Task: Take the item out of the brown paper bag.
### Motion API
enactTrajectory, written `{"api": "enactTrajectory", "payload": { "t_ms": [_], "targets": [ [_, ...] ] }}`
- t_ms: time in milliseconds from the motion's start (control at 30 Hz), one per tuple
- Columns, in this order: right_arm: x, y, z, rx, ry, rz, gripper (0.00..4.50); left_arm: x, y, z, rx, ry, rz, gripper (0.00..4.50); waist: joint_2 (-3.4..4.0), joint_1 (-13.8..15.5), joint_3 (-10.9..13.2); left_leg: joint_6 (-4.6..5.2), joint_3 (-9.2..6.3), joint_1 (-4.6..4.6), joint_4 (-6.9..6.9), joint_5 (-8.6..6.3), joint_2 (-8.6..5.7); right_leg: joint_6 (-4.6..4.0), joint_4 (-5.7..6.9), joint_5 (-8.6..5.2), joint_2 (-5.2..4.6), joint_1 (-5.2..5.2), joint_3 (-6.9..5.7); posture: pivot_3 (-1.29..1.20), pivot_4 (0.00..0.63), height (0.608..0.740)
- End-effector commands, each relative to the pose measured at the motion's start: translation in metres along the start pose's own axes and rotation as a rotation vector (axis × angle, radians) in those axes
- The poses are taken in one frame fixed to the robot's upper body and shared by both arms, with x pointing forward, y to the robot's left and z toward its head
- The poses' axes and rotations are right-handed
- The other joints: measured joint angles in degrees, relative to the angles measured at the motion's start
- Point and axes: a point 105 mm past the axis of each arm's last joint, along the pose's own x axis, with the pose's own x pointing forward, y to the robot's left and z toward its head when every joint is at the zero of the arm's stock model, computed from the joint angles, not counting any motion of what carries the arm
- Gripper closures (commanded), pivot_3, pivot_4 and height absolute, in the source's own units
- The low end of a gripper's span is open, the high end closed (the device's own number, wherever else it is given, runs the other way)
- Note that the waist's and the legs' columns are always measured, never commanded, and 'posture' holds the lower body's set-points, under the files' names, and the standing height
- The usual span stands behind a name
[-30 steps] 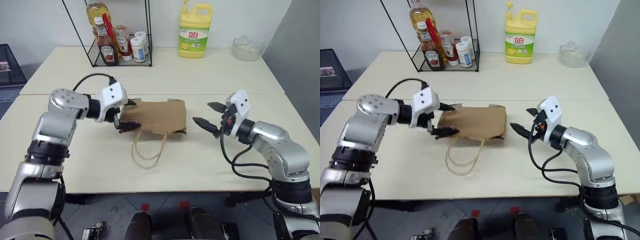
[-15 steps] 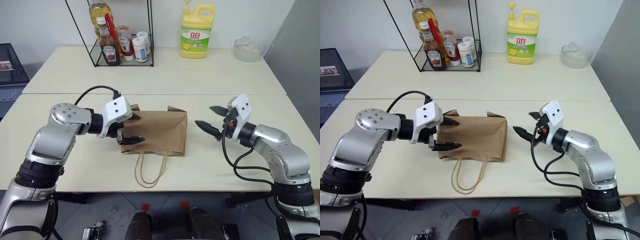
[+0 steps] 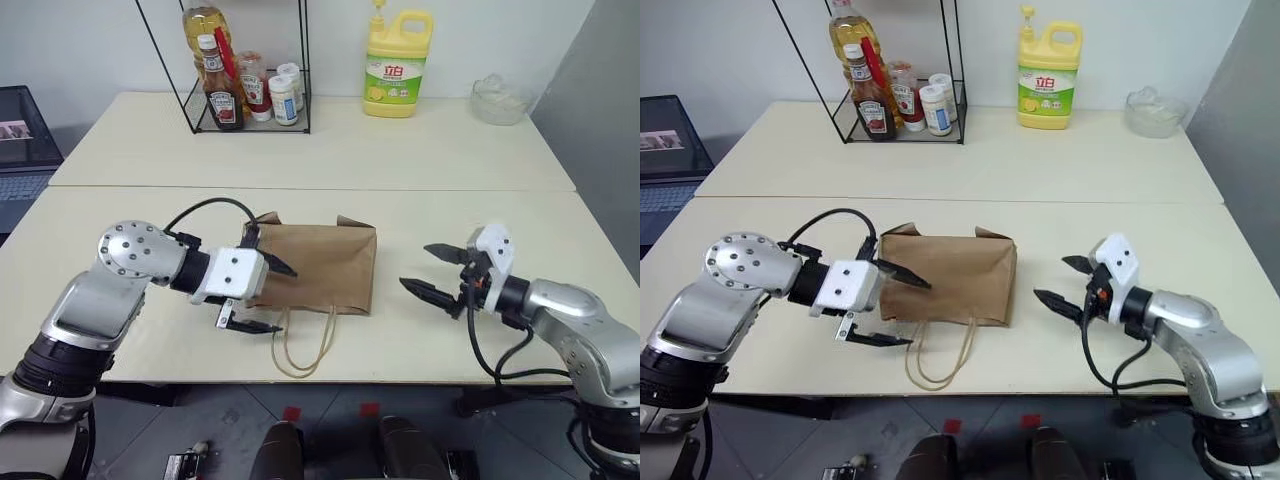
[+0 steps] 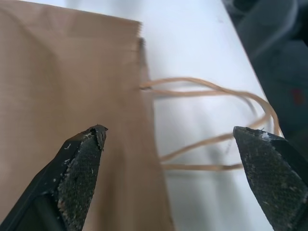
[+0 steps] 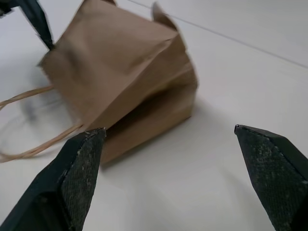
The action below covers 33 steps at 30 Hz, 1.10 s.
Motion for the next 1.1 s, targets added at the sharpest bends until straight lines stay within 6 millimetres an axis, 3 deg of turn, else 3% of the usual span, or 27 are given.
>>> {"api": "enactTrajectory", "payload": {
  "t_ms": [33,367,500,633,800,1033,1100],
  "targets": [
    [-0.002,0.018,0.008,-0.049,-0.016,0.079,0.01,0.009,-0.005,-0.007,0.089,0.010,-0.030,0.00,0.00,0.0,0.0,0.00,0.01,0.01,0.00,0.00,0.00,0.00,0.00,0.00,0.01,0.00,0.01,0.00,0.150,0.740],
    [0.002,0.028,0.000,-0.042,0.004,0.097,0.01,0.039,0.005,0.000,0.097,-0.094,0.059,0.00,-0.04,0.1,0.0,0.01,-0.01,0.01,0.04,0.01,0.00,0.00,0.01,0.00,0.01,0.04,0.00,0.00,0.150,0.740],
    [-0.005,0.042,-0.015,-0.112,0.074,0.166,0.01,0.048,0.002,-0.006,0.028,-0.115,0.104,0.00,-0.04,0.2,0.0,0.02,-0.01,0.02,0.05,0.00,-0.01,0.00,0.00,0.00,0.00,0.05,0.00,0.00,0.150,0.740],
    [-0.012,0.048,-0.029,-0.202,0.135,0.242,0.00,0.049,0.008,-0.005,-0.116,-0.180,0.168,0.84,-0.05,0.2,0.0,0.03,-0.06,0.02,0.13,0.01,-0.01,0.01,0.04,0.00,0.01,0.08,-0.04,0.00,0.150,0.740],
    [-0.014,0.053,-0.040,-0.323,0.160,0.334,0.00,0.044,0.024,-0.001,-0.253,-0.240,0.249,2.41,-0.08,0.2,0.0,0.03,-0.06,0.11,0.17,0.01,0.00,0.02,0.04,0.00,0.02,0.18,-0.03,0.00,0.150,0.740],
    [0.004,0.072,-0.053,-0.573,0.080,0.477,0.00,0.038,0.043,0.002,-0.455,-0.321,0.345,4.49,-0.09,0.1,0.0,0.03,-0.07,0.12,0.21,0.01,0.00,0.02,0.05,0.00,0.02,0.23,-0.04,0.00,0.150,0.740],
    [0.010,0.076,-0.057,-0.644,0.036,0.506,0.00,0.038,0.048,0.002,-0.507,-0.333,0.366,4.49,-0.11,0.1,-0.1,0.02,-0.08,0.14,0.25,0.01,0.00,0.02,0.05,0.00,0.02,0.25,-0.05,0.00,0.150,0.740]
  ]
}}
